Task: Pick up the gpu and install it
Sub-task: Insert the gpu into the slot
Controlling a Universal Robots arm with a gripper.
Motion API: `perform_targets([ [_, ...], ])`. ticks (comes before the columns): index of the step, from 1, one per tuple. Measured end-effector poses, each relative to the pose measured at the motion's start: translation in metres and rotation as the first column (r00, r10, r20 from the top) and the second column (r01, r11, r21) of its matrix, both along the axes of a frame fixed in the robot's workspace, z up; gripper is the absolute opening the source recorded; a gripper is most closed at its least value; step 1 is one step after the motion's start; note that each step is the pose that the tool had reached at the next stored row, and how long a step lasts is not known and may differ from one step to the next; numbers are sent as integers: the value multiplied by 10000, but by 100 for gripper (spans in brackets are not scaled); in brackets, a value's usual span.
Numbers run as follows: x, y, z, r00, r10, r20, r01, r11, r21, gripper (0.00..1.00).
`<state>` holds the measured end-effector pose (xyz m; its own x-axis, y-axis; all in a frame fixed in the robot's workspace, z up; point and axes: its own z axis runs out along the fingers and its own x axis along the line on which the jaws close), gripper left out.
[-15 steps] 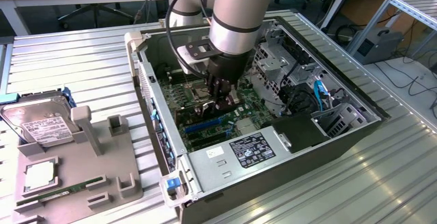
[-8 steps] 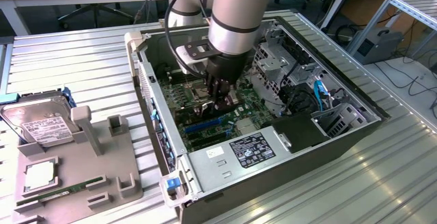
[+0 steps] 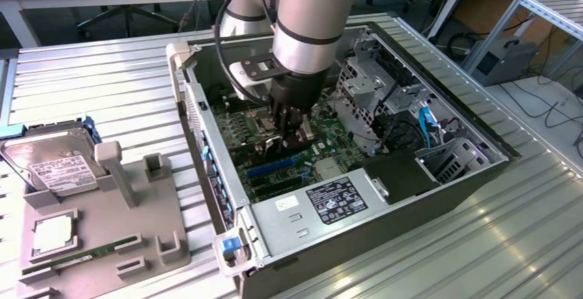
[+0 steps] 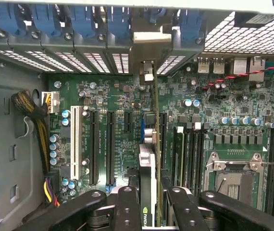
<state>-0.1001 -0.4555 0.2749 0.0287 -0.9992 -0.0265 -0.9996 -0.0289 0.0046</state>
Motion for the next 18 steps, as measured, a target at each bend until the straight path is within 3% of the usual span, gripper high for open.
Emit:
perform_targets([
  [18,-37,0,-1,10000,0,0,0,10000,-11,27],
])
